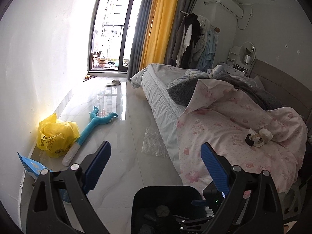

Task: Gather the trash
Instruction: 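Open the left tool over the bin while the right tool releases the bubble wrap, then move both tools back toward the tape roll on the bed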

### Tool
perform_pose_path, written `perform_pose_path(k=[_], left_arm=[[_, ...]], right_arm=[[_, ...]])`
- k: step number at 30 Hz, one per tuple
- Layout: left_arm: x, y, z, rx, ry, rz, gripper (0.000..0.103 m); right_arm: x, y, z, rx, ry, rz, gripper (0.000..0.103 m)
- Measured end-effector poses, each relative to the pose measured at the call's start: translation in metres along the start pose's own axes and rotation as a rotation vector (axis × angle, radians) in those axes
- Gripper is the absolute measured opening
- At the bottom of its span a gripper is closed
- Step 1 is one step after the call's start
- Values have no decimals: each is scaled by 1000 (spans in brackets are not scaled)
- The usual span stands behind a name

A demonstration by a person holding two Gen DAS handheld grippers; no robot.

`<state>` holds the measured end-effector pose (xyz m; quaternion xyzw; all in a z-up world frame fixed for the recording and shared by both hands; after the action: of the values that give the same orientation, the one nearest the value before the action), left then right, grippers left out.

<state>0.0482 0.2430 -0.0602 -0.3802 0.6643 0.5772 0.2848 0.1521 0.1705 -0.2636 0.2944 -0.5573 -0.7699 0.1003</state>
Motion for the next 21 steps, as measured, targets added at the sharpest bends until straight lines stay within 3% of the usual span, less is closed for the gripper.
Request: perform_pose_path(k=[11, 21], left_arm=[[-10, -8, -45, 26, -40, -27, 95], [-15, -23, -78, 81, -66, -16, 95]], right_arm=[[-8, 90, -19, -23, 10, -214, 75], [-9, 162, -60, 68, 37, -373, 75]])
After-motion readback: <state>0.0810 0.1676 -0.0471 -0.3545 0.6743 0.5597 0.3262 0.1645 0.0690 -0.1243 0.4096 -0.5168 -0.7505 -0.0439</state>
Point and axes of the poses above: each gripper's, at about its wrist camera, not at the fingertips, and y roughly against the way its jaws point, z to its left, x to its underside, the point moved 2 cm from there along -y, roughly the way its jaws point, and after that the axes turned 4 degrees about z, right-handed, at the moved point
